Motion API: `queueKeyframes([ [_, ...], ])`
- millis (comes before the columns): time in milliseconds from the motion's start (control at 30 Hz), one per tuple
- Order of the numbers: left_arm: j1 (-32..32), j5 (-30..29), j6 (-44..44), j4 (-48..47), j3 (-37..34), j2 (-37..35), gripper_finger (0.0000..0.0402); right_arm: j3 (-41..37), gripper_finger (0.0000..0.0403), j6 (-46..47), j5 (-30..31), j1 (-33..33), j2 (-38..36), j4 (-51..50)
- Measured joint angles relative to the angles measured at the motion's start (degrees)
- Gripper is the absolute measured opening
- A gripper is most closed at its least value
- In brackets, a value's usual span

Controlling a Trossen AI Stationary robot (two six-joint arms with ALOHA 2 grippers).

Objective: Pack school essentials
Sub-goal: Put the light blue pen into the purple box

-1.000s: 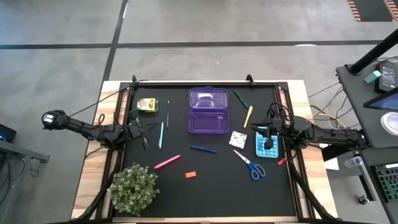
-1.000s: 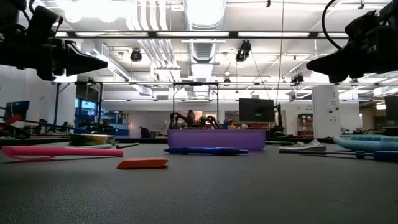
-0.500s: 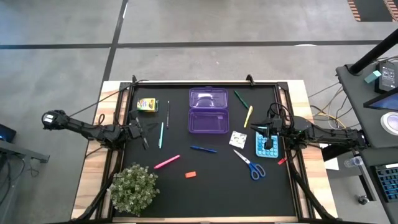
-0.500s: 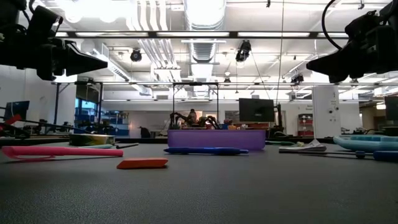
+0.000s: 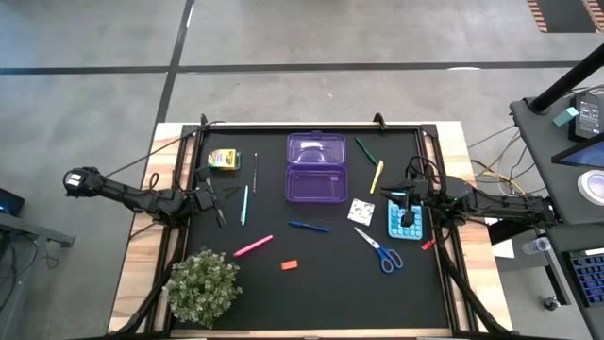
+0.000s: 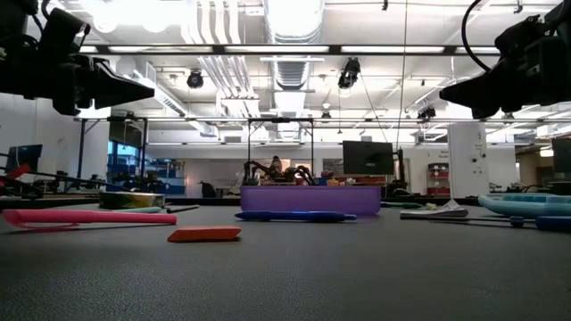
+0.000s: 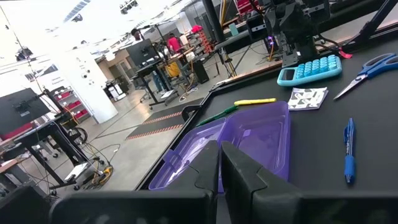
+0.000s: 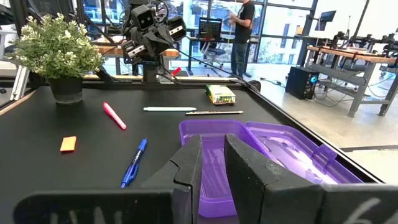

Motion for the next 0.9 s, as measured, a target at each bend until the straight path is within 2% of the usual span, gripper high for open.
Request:
queueKeyframes([
  [200,0.0,0.0,0.0,0.0,0.0,0.0,0.0,0.0,0.0059,-14.6,0.2,0.0,0.0,0.7],
  [333,0.0,0.0,0.0,0.0,0.0,0.0,0.0,0.0,0.0059,-15.4,0.2,0.0,0.0,0.7],
  [500,0.0,0.0,0.0,0.0,0.0,0.0,0.0,-0.1,0.0059,-7.3,0.1,0.0,0.0,1.0],
  [567,0.0,0.7,-1.1,0.8,0.0,0.0,0.0,-0.1,0.0059,5.8,-0.4,0.0,0.0,1.8],
  [633,0.0,3.8,-7.3,3.4,0.0,0.2,0.0,-0.1,0.0059,19.7,0.4,0.0,0.0,2.3],
  [700,0.0,7.3,-12.1,8.6,0.0,0.3,0.0,-0.1,0.0059,26.1,3.1,0.0,0.0,2.6],
  [800,0.0,9.6,-18.2,18.8,0.0,0.5,0.0,-0.1,0.0059,26.0,7.2,0.0,0.0,2.9],
  [900,0.0,10.2,-21.0,30.2,0.0,0.8,0.0,-0.1,0.0059,20.5,10.3,0.0,0.0,4.7],
])
